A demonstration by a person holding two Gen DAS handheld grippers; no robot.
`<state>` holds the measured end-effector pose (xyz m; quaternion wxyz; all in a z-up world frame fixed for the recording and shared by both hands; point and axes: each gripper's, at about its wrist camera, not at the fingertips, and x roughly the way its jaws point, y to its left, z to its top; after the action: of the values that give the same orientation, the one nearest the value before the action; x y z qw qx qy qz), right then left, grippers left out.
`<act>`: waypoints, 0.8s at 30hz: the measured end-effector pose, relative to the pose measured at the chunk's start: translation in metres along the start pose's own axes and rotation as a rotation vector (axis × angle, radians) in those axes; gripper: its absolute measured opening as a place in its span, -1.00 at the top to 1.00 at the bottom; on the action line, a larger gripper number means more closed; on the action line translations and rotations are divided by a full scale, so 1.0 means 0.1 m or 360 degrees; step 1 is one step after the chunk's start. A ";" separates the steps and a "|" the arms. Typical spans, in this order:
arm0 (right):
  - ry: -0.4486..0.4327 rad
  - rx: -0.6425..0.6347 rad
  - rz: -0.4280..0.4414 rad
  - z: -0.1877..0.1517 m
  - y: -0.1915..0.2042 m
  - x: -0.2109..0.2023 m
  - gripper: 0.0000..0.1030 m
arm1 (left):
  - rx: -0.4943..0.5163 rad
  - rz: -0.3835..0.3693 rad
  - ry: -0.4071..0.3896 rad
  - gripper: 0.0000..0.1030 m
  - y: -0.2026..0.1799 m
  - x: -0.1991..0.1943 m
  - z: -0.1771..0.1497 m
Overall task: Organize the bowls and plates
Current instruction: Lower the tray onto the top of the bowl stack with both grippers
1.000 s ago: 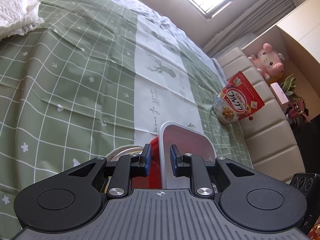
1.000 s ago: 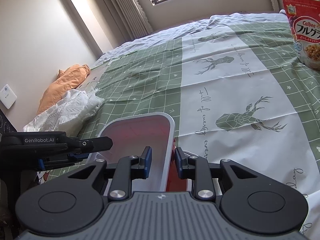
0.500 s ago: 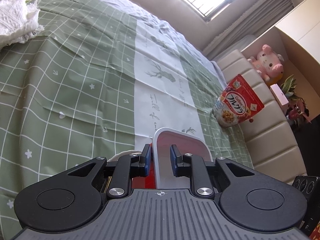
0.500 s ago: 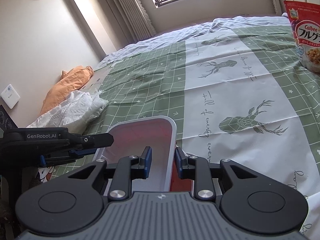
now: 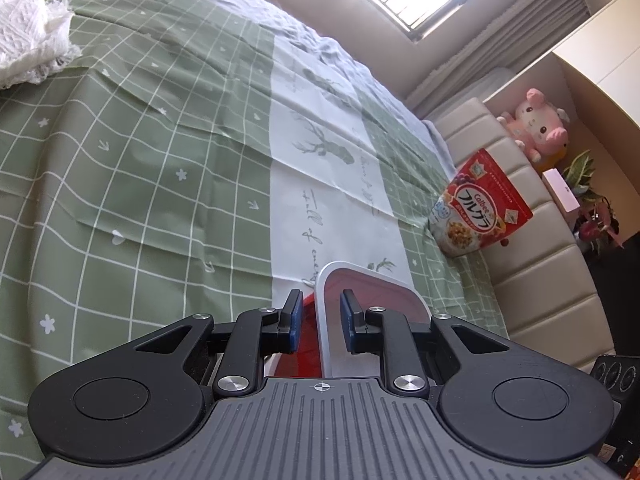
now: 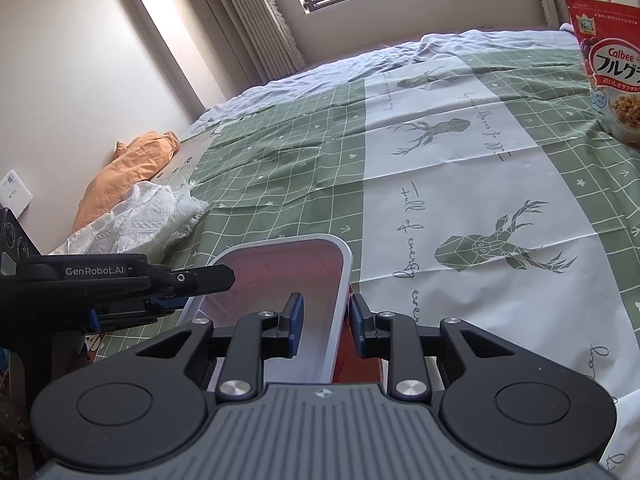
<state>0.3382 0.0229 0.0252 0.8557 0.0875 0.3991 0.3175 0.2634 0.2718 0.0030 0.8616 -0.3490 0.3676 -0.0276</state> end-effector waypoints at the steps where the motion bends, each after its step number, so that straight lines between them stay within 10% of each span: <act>1: -0.0002 -0.0001 -0.0002 0.00 0.00 0.00 0.50 | 0.0002 -0.0002 -0.0003 0.58 -0.01 0.00 0.01; 24: 0.0006 0.0005 0.0000 -0.04 0.01 -0.03 0.50 | 0.0037 0.0010 0.0024 0.55 -0.04 -0.04 -0.04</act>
<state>0.3338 0.0211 0.0249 0.8548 0.0882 0.4012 0.3171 0.2583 0.2674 0.0059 0.8629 -0.3375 0.3749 -0.0318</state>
